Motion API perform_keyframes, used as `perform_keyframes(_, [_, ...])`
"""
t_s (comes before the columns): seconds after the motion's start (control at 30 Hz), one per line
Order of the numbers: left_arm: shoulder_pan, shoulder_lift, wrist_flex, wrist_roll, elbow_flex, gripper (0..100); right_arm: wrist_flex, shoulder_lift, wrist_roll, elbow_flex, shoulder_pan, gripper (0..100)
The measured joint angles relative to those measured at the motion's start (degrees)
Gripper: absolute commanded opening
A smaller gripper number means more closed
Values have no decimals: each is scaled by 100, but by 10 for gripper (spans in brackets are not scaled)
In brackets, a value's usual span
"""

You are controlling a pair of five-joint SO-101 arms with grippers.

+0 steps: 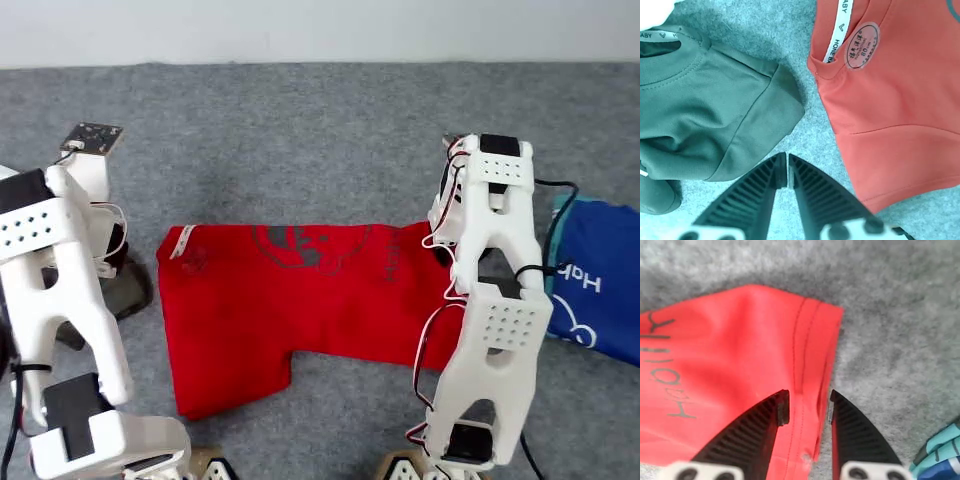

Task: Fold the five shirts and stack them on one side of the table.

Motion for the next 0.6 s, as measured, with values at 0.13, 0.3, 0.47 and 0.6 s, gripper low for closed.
perform_keyframes(0.13, [0, 0, 0, 0, 0, 15, 0, 0, 0, 0, -26, 93])
perform_keyframes(0.3, [0, 0, 0, 0, 0, 15, -26, 0, 0, 0, -26, 65])
perform_keyframes(0.47, [0, 0, 0, 0, 0, 15, -70, 35, 0, 0, -26, 65])
perform_keyframes(0.6, [0, 0, 0, 0, 281, 15, -141, 44, 0, 0, -26, 61])
